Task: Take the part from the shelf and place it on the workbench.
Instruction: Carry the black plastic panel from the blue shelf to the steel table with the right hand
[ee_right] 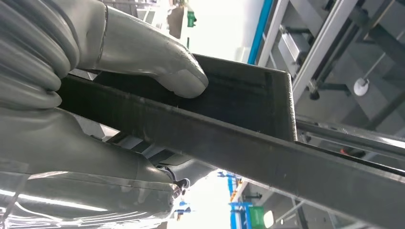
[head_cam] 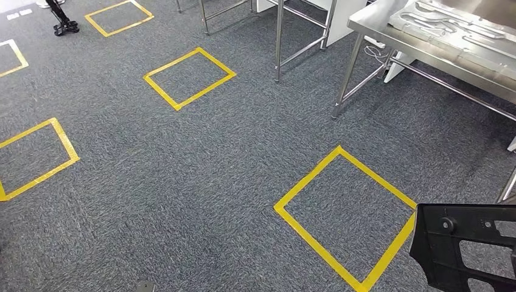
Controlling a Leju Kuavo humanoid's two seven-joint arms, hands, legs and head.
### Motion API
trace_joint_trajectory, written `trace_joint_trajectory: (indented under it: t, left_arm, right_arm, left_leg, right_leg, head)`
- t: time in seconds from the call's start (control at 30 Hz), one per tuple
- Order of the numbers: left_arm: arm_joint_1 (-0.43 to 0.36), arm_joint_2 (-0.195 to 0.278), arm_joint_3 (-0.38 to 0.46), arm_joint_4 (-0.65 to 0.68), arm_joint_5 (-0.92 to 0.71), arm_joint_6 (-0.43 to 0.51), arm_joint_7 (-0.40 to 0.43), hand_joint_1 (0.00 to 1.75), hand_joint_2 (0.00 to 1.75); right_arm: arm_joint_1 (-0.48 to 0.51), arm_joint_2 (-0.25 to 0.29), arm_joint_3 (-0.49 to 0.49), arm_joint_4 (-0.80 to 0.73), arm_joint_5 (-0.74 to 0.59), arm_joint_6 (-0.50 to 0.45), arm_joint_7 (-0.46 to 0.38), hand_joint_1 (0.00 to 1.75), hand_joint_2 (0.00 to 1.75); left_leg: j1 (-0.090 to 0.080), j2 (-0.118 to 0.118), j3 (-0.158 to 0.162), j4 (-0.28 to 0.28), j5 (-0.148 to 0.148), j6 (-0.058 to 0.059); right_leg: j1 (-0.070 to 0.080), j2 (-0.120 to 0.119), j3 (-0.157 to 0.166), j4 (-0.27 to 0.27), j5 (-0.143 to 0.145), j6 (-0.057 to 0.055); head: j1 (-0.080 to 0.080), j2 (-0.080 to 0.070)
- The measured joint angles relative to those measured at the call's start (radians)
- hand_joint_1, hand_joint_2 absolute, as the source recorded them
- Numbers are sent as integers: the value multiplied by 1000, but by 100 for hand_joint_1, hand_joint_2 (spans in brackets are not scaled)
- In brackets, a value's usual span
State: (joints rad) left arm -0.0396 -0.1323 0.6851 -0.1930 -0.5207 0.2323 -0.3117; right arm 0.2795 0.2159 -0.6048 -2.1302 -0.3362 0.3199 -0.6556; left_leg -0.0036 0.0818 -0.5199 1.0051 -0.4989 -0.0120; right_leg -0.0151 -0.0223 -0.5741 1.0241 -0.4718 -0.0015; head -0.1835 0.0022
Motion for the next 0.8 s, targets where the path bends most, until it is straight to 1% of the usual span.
trace_joint_trajectory:
  t: [0.03, 0.07, 0.1, 0.13, 0.17, 0.2, 0.23, 0.27, 0.3, 0.33, 0.37, 0.4, 0.43, 0.47, 0.5, 0.53, 0.57, 0.6, 0.63, 0.67, 0.7, 0.73, 0.77, 0.8]
  left_arm:
    - [-1, 0, 0, 0, 0, 0, -1, 0, 175]
    - [-2, 0, 0, 0, 0, 0, -1, 0, 175]
    - [-2, 0, 0, 0, 0, 0, -2, 0, 175]
    - [0, 0, 0, 0, 0, 0, -2, 0, 175]
    - [1, 0, 0, 0, 0, 0, -2, 0, 175]
    - [3, 0, 0, 0, 0, 0, -2, 0, 175]
    - [4, 0, 0, 0, 0, 0, -2, 0, 175]
    - [4, 0, 0, 0, 0, 0, -3, 0, 175]
    - [4, 0, 0, 0, 1, -1, -3, 0, 175]
    - [3, 1, 0, 0, 1, -1, -3, 0, 175]
    - [3, 3, 0, 0, 1, -1, -3, 0, 175]
    - [2, 4, 0, 0, 1, -2, -3, 0, 175]
    - [1, 5, 0, 0, 1, -2, -4, 0, 175]
    - [0, 5, 0, 0, 1, -2, -4, 0, 175]
    - [-2, 4, 0, 0, 0, -3, -4, 0, 175]
    - [-2, 3, 0, 0, 1, -3, -4, 0, 175]
    - [-2, 2, 0, 0, 1, -4, -4, 0, 175]
    - [-1, 1, 0, 0, 1, -4, -4, 0, 175]
    - [0, 1, 0, 0, 1, -4, -5, 0, 175]
    - [2, 1, 0, 0, 1, -5, -5, 0, 175]
    - [2, 1, 1, 0, 1, -6, -5, 0, 175]
    - [2, 1, 1, 0, 1, -6, -5, 0, 175]
    - [2, 1, 1, 0, 1, -7, -5, 0, 175]
    - [1, 0, 1, 0, 2, -7, -5, 0, 175]
  right_arm:
    - [-1, 0, 0, 0, -1, 1, 0, 175, 175]
    - [-1, 0, 0, 0, -1, 1, 1, 175, 175]
    - [-2, 0, 0, 0, -1, 2, 2, 175, 175]
    - [-3, 0, -1, 0, -1, 2, 2, 175, 175]
    - [-3, 0, -1, 0, -1, 2, 3, 175, 175]
    - [-3, 0, -1, 1, -1, 2, 3, 175, 175]
    - [-3, 0, -1, 1, -1, 2, 3, 175, 175]
    - [-3, 0, -1, 1, -1, 2, 3, 175, 175]
    - [-3, 0, -1, 1, -1, 3, 3, 175, 175]
    - [-4, 0, -1, 1, 0, 3, 3, 175, 175]
    - [-5, 0, -1, 1, 1, 3, 4, 175, 175]
    - [-5, 0, -1, 1, 2, 3, 4, 175, 175]
    - [-5, 0, -1, 2, 3, 4, 5, 175, 175]
    - [-5, 0, -1, 2, 4, 4, 5, 175, 175]
    - [-4, 0, -1, 1, 5, 4, 5, 175, 175]
    - [-5, 0, -1, 1, 5, 4, 6, 175, 175]
    - [-7, -1, -1, 1, 5, 4, 6, 175, 175]
    - [-9, -1, -1, 2, 6, 4, 6, 175, 175]
    - [-11, -1, -1, 3, 6, 4, 6, 175, 175]
    - [-13, -2, -1, 4, 7, 3, 6, 175, 175]
    - [-14, -2, -1, 6, 8, 2, 6, 175, 175]
    - [-15, -2, -1, 8, 9, 1, 6, 175, 175]
    - [-16, -2, -1, 10, 10, -1, 6, 175, 175]
    - [-18, -4, -1, 11, 12, -4, 6, 175, 175]
  left_leg:
    - [2, -12, -7, 20, -17, -6]
    - [4, -29, -24, 61, -43, -11]
    - [6, -48, -53, 123, -78, -14]
    - [7, -61, -87, 197, -111, -16]
    - [7, -67, -116, 258, -131, -17]
    - [7, -69, -133, 290, -133, -16]
    - [7, -72, -130, 279, -112, -13]
    - [7, -78, -109, 228, -76, -9]
    - [7, -92, -77, 155, -36, -2]
    - [7, -113, -47, 85, -8, 4]
    - [6, -129, -26, 35, 9, 9]
    - [5, -140, -16, 9, 12, 14]
    - [3, -139, -14, 3, 10, 17]
    - [3, -130, -12, -1, 13, 21]
    - [4, -120, -10, -6, 18, 27]
    - [6, -109, -8, -13, 23, 34]
    - [9, -98, -7, -20, 28, 41]
    - [8, -85, -7, -24, 30, 45]
    - [7, -74, -8, -24, 30, 48]
    - [5, -62, -10, -24, 30, 48]
    - [4, -50, -11, -23, 29, 48]
    - [3, -39, -11, -21, 27, 47]
    - [3, -28, -11, -19, 25, 46]
    - [3, -18, -9, -16, 22, 43]
  right_leg:
    - [-3, 8, 0, -2, 2, -6]
    - [-5, 16, 0, -4, 4, -10]
    - [-6, 23, -2, -4, 5, -13]
    - [-6, 32, -3, -4, 6, -16]
    - [-5, 42, -4, -3, 7, -17]
    - [-5, 53, -4, -2, 7, -17]
    - [-4, 66, -3, -2, 7, -17]
    - [-4, 78, -2, -1, 7, -17]
    - [-3, 90, -1, -1, 7, -17]
    - [-3, 101, -1, -1, 8, -14]
    - [-3, 111, -3, 0, 9, -9]
    - [-4, 120, -6, 0, 11, -3]
    - [-6, 129, -9, -1, 14, 4]
    - [-7, 137, -12, -3, 17, 12]
    - [-7, 133, -14, -2, 16, 18]
    - [-5, 115, -21, 11, 7, 22]
    - [-3, 90, -35, 41, -14, 24]
    - [-4, 61, -59, 92, -45, 25]
    - [-4, 42, -90, 156, -81, 28]
    - [-6, 35, -118, 219, -107, 31]
    - [-7, 31, -136, 260, -119, 34]
    - [-8, 29, -135, 264, -110, 36]
    - [-8, 23, -114, 228, -84, 37]
    - [-8, 11, -77, 162, -50, 36]
  head:
    - [0, 0]
    - [0, 0]
    - [0, 0]
    - [0, 0]
    - [0, 0]
    - [0, 0]
    - [0, 0]
    - [0, 0]
    - [0, 0]
    - [0, 0]
    - [0, 0]
    - [0, 0]
    - [0, 0]
    - [0, 0]
    - [0, 0]
    - [0, 0]
    - [1, 0]
    - [1, 0]
    - [1, 0]
    - [1, 0]
    - [1, 0]
    - [1, 0]
    - [1, 0]
    - [1, 0]
